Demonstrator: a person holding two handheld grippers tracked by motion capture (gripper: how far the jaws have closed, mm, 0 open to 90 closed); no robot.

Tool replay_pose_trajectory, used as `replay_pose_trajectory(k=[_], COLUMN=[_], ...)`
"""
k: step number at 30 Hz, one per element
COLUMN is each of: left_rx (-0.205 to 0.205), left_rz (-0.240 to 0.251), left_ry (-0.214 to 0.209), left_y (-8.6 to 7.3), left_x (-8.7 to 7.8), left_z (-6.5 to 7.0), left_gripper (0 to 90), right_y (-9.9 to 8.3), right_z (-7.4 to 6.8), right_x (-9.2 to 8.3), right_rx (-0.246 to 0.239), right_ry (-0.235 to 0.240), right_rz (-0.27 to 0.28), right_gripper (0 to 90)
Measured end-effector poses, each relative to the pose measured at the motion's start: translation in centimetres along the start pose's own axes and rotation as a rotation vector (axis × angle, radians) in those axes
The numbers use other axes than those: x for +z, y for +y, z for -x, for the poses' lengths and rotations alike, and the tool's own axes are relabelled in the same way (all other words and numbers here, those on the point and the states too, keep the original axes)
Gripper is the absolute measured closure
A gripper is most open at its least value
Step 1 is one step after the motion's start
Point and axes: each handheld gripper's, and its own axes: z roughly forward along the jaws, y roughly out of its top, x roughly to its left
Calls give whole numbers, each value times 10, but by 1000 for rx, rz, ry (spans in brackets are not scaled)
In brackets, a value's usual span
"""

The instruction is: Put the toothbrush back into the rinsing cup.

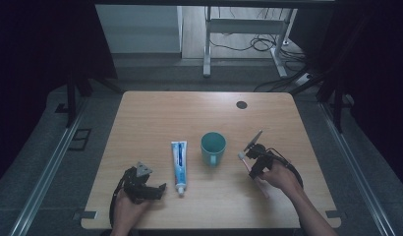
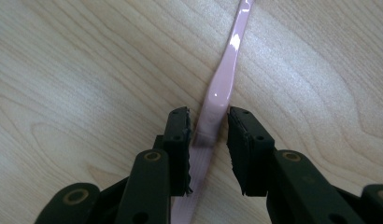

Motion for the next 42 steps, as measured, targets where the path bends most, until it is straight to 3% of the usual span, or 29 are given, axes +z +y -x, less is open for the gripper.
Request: replay_pose_trajectory(k=[21,42], left_rx=[0,0], left_rz=[0,0], left_ry=[0,0], left_y=[0,0], left_x=[0,0], left_z=[0,0], left_gripper=[0,0], right_y=[12,5], right_z=[-3,-3], right_x=[6,-8], right_rx=[-17,-40], right_ry=[-44,-18], right_rz=[-68,19], right_gripper=[785,788])
